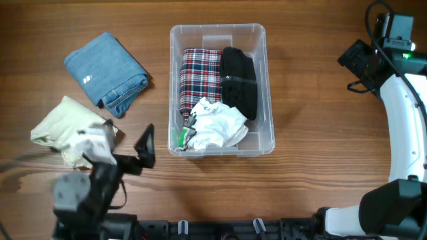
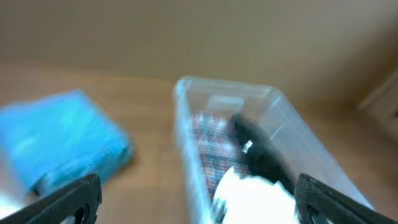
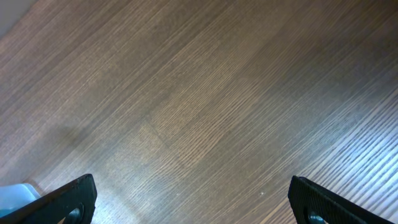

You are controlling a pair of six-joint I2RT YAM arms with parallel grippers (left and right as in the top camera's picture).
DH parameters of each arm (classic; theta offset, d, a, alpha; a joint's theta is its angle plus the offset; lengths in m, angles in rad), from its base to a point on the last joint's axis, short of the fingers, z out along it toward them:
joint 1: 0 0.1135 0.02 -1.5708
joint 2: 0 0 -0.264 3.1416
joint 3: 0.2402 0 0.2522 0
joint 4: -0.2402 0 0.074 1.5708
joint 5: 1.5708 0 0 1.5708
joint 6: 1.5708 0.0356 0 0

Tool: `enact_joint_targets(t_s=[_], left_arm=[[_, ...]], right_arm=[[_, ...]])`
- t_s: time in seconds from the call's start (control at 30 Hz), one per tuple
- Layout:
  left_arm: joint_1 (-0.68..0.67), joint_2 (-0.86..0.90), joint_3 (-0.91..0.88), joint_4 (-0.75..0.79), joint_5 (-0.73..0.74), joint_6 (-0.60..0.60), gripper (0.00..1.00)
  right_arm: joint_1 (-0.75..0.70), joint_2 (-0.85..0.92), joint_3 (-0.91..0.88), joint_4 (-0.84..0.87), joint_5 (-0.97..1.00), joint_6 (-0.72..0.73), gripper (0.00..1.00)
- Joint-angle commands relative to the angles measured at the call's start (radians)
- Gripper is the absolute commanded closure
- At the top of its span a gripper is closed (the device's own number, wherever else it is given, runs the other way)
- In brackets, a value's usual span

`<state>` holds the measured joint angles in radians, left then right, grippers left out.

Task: Pack container
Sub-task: 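Reach the left gripper to the cream garment at lower left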

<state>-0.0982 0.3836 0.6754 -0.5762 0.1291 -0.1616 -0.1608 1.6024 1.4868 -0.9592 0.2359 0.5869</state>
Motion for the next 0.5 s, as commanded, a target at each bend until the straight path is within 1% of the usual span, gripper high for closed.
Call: enact_joint_targets(t_s=[0.0,0.1,0.13,0.2,0.23,0.3,0.37,0.47], left_arm=[[-0.004,0.275,0.292,-0.175,-0.093,0.045,0.00],[-0.004,0.410,0.426,-0.266,-0.123,0.045,0.00],[-0.003,0.439,0.455,-0.289,-0.160,0.004,0.00],[0.019,0.465,0.478,-0.312,-0.238,-0.142,0.00],[0.043,0.467,0.479,-0.317,-0.260,-0.198,0.00],[0.110,0.466,0.479,-0.336,-0.262,-0.259,0.00],[0.179,0.463,0.479,-0.361,-0.261,-0.288,0.00],[0.330,0.463,0.478,-0.423,-0.230,-0.291,0.00]], right_arm=[[-0.002,0.011,-0.003,0.003,-0.008,0.016,0.00],[-0.002,0.010,-0.003,0.003,-0.008,0.016,0.01],[-0.002,0.010,-0.003,0.003,-0.008,0.016,0.00],[-0.002,0.010,-0.003,0.003,-0.008,0.016,0.00],[-0.002,0.010,-0.003,0.003,-0.008,0.016,0.00],[-0.002,0.011,-0.003,0.003,-0.008,0.016,0.00],[-0.002,0.011,-0.003,0.003,-0.008,0.016,0.00],[-0.002,0.011,-0.003,0.003,-0.008,0.016,0.00]])
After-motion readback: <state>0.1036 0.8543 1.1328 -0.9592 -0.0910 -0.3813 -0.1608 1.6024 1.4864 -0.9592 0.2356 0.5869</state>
